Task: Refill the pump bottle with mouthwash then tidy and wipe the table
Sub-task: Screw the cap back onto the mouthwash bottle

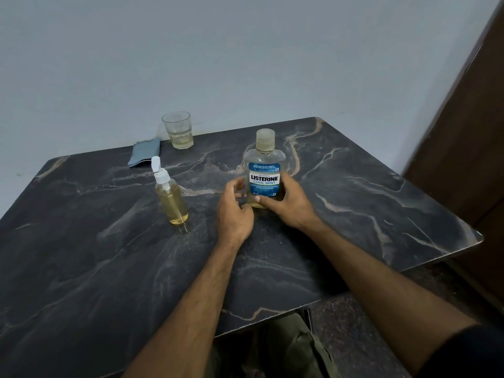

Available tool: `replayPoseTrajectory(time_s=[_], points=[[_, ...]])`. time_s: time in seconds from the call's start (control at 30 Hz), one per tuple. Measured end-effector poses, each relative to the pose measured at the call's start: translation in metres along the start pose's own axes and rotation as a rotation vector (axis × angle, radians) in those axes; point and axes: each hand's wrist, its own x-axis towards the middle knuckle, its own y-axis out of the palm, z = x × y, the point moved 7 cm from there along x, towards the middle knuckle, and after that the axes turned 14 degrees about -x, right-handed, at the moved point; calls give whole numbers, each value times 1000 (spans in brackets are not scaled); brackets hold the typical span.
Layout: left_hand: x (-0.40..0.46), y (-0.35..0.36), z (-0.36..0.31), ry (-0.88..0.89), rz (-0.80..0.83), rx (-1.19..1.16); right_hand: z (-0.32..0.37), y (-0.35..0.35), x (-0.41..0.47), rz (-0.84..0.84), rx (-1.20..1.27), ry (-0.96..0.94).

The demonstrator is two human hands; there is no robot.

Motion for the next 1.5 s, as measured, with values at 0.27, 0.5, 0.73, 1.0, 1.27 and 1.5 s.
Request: replayPoseTrajectory(time_s=[0.27, 0.5, 0.73, 1.0, 1.27, 1.5], points=[[-1, 0, -1, 17, -7, 47, -35, -41, -10, -205, -82, 137], [-1, 1, 0, 40, 5, 50, -68, -87, -3, -355, -184, 244], [0, 2, 1, 52, 9, 67, -84, -100, 12, -393, -204, 299], [0, 2, 1, 64, 12, 69, -89, -99, 16, -398, -219, 291], [-2, 2, 0, 57, 19, 68, -87, -100, 11, -391, -190, 294], [-7, -6, -9, 60, -11, 8, -71, -105, -27, -540, -154, 306]])
